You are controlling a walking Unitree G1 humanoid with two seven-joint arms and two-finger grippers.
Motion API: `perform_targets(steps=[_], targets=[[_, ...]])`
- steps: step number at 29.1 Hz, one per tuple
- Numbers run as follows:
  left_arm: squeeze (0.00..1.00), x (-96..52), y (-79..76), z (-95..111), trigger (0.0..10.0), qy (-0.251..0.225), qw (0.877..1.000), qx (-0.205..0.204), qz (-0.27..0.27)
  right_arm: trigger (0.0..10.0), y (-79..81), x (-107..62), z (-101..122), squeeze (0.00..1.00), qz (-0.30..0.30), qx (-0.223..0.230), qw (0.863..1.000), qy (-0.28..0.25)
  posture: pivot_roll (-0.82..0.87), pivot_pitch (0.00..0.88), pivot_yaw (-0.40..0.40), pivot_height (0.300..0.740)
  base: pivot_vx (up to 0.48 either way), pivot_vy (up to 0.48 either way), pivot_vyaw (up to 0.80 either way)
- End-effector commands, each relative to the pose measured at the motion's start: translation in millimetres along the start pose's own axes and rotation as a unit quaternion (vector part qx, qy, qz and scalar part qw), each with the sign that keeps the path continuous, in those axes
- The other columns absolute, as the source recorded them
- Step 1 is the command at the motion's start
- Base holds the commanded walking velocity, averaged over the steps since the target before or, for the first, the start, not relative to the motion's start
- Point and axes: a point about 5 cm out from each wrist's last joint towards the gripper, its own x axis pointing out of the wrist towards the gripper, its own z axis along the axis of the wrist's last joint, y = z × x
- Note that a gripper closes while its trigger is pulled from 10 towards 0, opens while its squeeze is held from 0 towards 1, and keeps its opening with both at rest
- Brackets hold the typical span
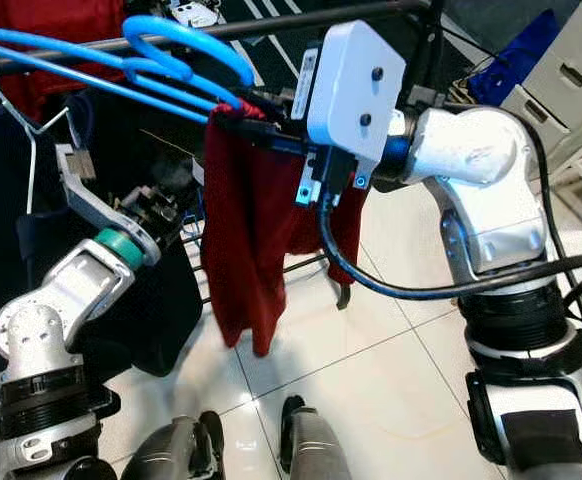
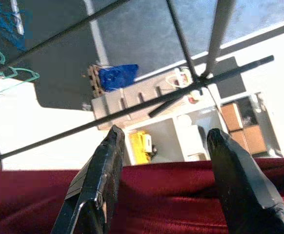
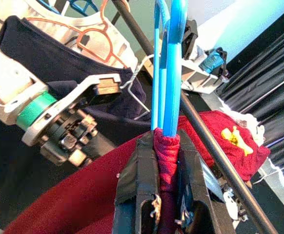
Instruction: Hang hanger
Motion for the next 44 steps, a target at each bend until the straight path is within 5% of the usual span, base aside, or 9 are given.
perform_targets(steps=[1,7,13,23,32,35,39,40,44], targets=[[0.00,-3.7,3.7,1,10.0,0.002,1.000,-0.006,-0.002,10.0,1.8,-2.0,5,0.00,0.007,-0.004,1.000,-0.009,-0.18,0.135,0.067,0.740,0.000,0.000,0.00],[0.00,-13.1,-7.0,11,10.0,0.027,0.997,0.025,-0.064,10.0,4.1,-5.7,4,0.00,0.020,0.003,1.000,0.004,-0.18,0.135,0.065,0.740,0.000,0.000,0.00],[0.00,-26.4,-31.6,-27,10.0,0.162,0.969,0.084,-0.165,10.0,-3.2,-1.9,3,0.00,0.015,-0.014,1.000,0.009,-0.19,0.136,0.066,0.740,0.000,0.000,0.00],[0.00,-14.4,-31.3,-54,10.0,0.215,0.955,0.141,-0.151,10.0,-8.7,5.4,11,0.00,0.007,-0.026,1.000,-0.007,-0.20,0.135,0.066,0.740,0.000,0.000,0.00],[0.00,-2.0,-10.4,-76,10.0,0.265,0.924,0.275,-0.040,10.0,-9.9,8.1,19,0.00,0.008,-0.035,0.999,-0.020,-0.19,0.136,0.069,0.740,0.000,0.000,0.00],[0.00,-1.0,7.8,-66,10.0,0.262,0.900,0.346,0.033,10.0,-10.1,7.1,19,0.00,0.008,-0.037,0.999,-0.017,-0.19,0.137,0.074,0.740,0.000,0.000,0.00],[0.00,-0.1,15.6,-58,10.0,0.249,0.894,0.366,0.070,10.0,-10.0,6.5,19,0.00,0.007,-0.037,0.999,-0.015,-0.19,0.139,0.074,0.740,0.000,0.000,0.00],[0.00,-3.1,30.5,-41,10.0,0.228,0.877,0.401,0.136,10.0,-10.3,4.4,19,0.00,0.003,-0.038,0.999,-0.011,-0.19,0.141,0.073,0.740,0.000,0.000,0.00],[0.00,-4.9,34.5,-37,10.0,0.224,0.871,0.411,0.152,10.0,-10.5,3.7,19,0.00,0.002,-0.038,0.999,-0.010,-0.19,0.141,0.073,0.740,0.000,0.000,0.00]])
